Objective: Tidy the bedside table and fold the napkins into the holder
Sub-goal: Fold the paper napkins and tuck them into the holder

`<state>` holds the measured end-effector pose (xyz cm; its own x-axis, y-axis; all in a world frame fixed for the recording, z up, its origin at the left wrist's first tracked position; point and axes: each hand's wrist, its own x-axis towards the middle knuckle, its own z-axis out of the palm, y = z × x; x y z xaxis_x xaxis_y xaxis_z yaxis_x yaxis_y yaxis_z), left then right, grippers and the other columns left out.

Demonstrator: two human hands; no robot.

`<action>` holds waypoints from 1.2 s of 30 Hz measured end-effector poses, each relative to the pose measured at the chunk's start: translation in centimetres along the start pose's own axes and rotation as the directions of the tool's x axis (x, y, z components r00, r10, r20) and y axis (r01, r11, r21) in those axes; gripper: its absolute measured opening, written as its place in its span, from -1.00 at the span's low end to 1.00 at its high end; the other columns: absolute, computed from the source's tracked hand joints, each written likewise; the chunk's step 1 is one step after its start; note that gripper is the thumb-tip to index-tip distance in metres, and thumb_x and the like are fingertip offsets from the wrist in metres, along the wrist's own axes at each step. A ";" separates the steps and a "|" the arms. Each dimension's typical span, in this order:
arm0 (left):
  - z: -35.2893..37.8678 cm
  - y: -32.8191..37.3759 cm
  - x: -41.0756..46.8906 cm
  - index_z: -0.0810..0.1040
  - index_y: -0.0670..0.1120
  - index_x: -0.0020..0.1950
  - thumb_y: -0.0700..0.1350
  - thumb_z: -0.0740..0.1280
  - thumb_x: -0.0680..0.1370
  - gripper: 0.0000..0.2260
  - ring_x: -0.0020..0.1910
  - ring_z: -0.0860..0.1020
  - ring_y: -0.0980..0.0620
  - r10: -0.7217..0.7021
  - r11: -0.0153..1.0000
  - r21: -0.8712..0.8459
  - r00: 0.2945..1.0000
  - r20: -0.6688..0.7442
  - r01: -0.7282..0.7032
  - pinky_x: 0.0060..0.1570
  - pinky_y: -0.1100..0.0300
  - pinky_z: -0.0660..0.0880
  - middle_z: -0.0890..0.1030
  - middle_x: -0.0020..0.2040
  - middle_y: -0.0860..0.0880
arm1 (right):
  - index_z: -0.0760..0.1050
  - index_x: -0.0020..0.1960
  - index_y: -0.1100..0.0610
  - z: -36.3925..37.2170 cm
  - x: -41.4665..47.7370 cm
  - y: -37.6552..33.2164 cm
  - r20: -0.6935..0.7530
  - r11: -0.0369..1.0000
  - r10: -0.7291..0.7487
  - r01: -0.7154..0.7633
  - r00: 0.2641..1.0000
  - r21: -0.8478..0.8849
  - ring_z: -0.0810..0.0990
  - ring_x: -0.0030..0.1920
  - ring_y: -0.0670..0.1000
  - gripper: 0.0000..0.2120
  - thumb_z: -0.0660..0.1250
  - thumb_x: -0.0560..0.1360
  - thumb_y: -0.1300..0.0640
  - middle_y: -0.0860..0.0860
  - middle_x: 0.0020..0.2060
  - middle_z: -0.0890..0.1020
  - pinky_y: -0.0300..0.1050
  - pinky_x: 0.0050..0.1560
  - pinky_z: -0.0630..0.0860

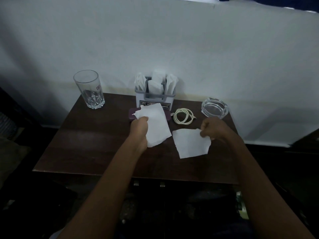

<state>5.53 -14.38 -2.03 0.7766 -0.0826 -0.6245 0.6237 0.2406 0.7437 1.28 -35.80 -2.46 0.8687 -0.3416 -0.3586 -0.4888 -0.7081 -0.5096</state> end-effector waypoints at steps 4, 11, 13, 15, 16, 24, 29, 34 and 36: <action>0.3 0.1 -0.3 0.36 -0.17 0.37 -0.17 0.11 0.62 -0.68 0.03 0.48 -0.12 0.147 0.986 0.093 0.987 -0.057 -0.141 0.08 0.01 0.46 0.52 0.19 -0.18 | 0.40 -0.35 0.07 -1.3 -1.2 -2.0 -0.039 0.961 -0.275 0.274 0.961 -0.031 0.46 -0.31 0.01 -0.67 0.34 0.30 0.48 0.04 -0.36 0.52 -0.19 -0.31 0.38; 0.6 0.1 -0.5 0.37 -0.14 0.35 -0.14 0.15 0.61 -0.68 -0.02 0.47 -0.10 0.153 0.974 0.164 0.988 0.022 -0.155 -0.08 0.07 0.44 0.51 0.11 -0.15 | 0.50 -0.11 0.19 -3.5 -4.5 -6.1 0.158 0.918 -0.388 0.396 0.908 -0.023 0.51 -0.43 -0.15 -0.76 0.35 0.32 0.46 0.11 -0.27 0.62 -0.43 -0.44 0.42; 0.8 -0.1 -0.7 0.40 -0.12 0.33 -0.12 0.19 0.59 -0.69 -0.02 0.50 -0.12 0.107 0.975 0.187 0.991 0.077 -0.120 -0.11 0.04 0.47 0.53 0.15 -0.15 | 0.51 -0.04 0.23 -3.9 -5.3 -6.9 0.239 0.909 -0.407 0.418 0.882 0.007 0.49 -0.45 -0.19 -0.74 0.37 0.33 0.46 0.18 -0.27 0.61 -0.48 -0.42 0.40; 0.9 -0.2 -0.9 0.43 -0.10 0.30 -0.08 0.23 0.57 -0.69 0.03 0.52 -0.14 0.036 0.976 0.210 0.989 0.143 -0.066 -0.18 0.04 0.47 0.54 0.18 -0.15 | 0.51 -0.04 0.19 -4.0 -5.8 -7.3 0.254 0.894 -0.444 0.445 0.859 0.060 0.52 -0.36 -0.12 -0.74 0.40 0.34 0.44 0.30 -0.23 0.62 -0.47 -0.36 0.43; 0.9 -0.3 -1.0 0.44 -0.09 0.27 -0.06 0.23 0.57 -0.71 0.04 0.52 -0.14 -0.012 0.974 0.223 0.984 0.179 -0.029 -0.17 0.03 0.47 0.55 0.14 -0.14 | 0.51 -0.05 0.16 -3.9 -5.8 -7.4 0.227 0.884 -0.466 0.456 0.855 0.099 0.55 -0.32 -0.09 -0.73 0.40 0.34 0.44 0.31 -0.20 0.64 -0.44 -0.32 0.46; 1.4 -0.7 -1.3 0.54 -0.02 0.25 0.25 0.08 0.56 -0.52 0.01 0.62 -0.07 -0.181 0.981 0.160 0.820 0.542 0.111 0.03 0.05 0.52 0.67 0.04 -0.10 | 0.52 0.07 0.19 -2.0 -4.5 -7.7 -0.003 0.866 -0.490 0.487 0.872 0.112 0.52 -0.33 -0.04 -0.63 0.38 0.31 0.46 0.10 -0.25 0.64 -0.26 -0.26 0.46; 1.4 -0.7 -1.6 0.57 -0.01 0.07 0.28 0.00 0.56 -0.50 -0.18 0.68 0.05 -0.167 0.984 0.148 0.766 0.621 0.095 -0.14 0.20 0.60 0.71 -0.14 -0.03 | 0.50 0.13 0.11 -1.3 -4.0 -7.6 -0.075 0.867 -0.479 0.485 0.874 0.116 0.49 -0.33 -0.12 -0.56 0.37 0.32 0.45 -0.03 -0.28 0.56 -0.24 -0.23 0.47; 1.2 -0.6 -1.6 0.57 0.00 0.09 0.28 0.04 0.54 -0.53 -0.13 0.68 0.05 -0.173 0.983 0.155 0.746 0.643 0.095 -0.12 0.17 0.60 0.71 -0.09 -0.01 | 0.50 0.18 0.11 -1.2 -3.7 -7.3 -0.116 0.863 -0.477 0.489 0.871 0.127 0.46 -0.31 -0.20 -0.52 0.39 0.32 0.44 0.03 -0.19 0.56 -0.56 -0.34 0.37; 1.1 -0.7 -1.8 0.58 -0.02 0.09 0.13 0.18 0.54 -0.69 -0.09 0.66 0.03 -0.169 0.983 0.170 0.728 0.665 0.072 -0.08 0.13 0.60 0.68 -0.02 -0.04 | 0.52 0.14 0.12 -1.3 -3.6 -7.1 -0.128 0.859 -0.478 0.492 0.869 0.139 0.47 -0.32 -0.17 -0.56 0.42 0.32 0.41 0.04 -0.17 0.58 -0.50 -0.31 0.40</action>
<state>3.84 -15.45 -1.18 0.5192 -0.7435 -0.4215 0.6839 0.0656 0.7266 1.72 -30.34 3.49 0.9988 -0.0376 0.0315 -0.0032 -0.6910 -0.7229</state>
